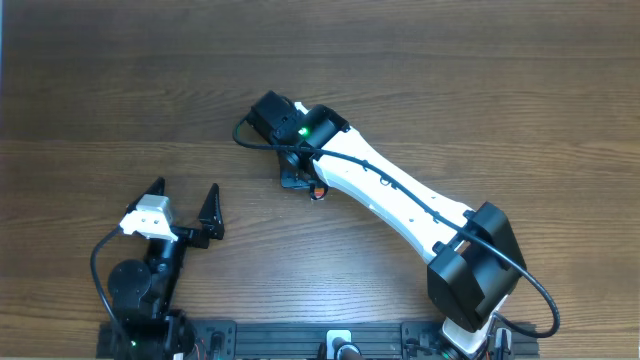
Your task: Stack Cubes
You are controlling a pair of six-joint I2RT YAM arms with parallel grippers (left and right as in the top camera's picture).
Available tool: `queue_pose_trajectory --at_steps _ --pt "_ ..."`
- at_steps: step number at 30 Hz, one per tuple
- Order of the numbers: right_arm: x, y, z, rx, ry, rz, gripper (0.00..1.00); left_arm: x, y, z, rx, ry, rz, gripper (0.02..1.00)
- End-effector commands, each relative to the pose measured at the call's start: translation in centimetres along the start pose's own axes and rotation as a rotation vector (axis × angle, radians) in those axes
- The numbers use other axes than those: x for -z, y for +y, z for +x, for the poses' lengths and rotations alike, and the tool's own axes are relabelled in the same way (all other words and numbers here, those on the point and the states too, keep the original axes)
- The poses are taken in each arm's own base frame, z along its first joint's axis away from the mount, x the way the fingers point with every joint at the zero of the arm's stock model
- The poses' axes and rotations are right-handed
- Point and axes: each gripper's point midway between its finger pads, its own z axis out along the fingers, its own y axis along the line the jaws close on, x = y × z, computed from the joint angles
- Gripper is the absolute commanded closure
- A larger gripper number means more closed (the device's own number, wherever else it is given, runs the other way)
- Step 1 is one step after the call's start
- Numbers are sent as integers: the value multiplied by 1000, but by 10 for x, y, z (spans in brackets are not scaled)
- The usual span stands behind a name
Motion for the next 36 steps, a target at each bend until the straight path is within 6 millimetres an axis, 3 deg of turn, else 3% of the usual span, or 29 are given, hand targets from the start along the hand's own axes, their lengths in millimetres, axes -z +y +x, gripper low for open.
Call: queue_pose_trajectory --at_steps 1,6,17,21,23,27,32,36 --pt "-1 4 1 16 3 1 829 0 -2 2 -15 3 13 18" --pt "-1 4 1 16 -1 6 733 0 -2 2 -15 3 13 18" --pt "-1 4 1 16 -2 6 645 0 -2 2 -15 3 13 18" --pt "-1 4 1 16 -2 6 308 0 -2 2 -15 3 13 18" --pt "-1 3 1 20 -1 7 9 0 -2 2 -15 3 13 18" --pt "1 2 -1 37 -12 8 9 0 -2 2 -15 3 13 20" --pt "32 -12 -14 61 -101 1 9 0 -2 2 -15 3 13 20" --pt "86 -48 -33 52 -223 -45 9 0 -2 2 -15 3 13 20"
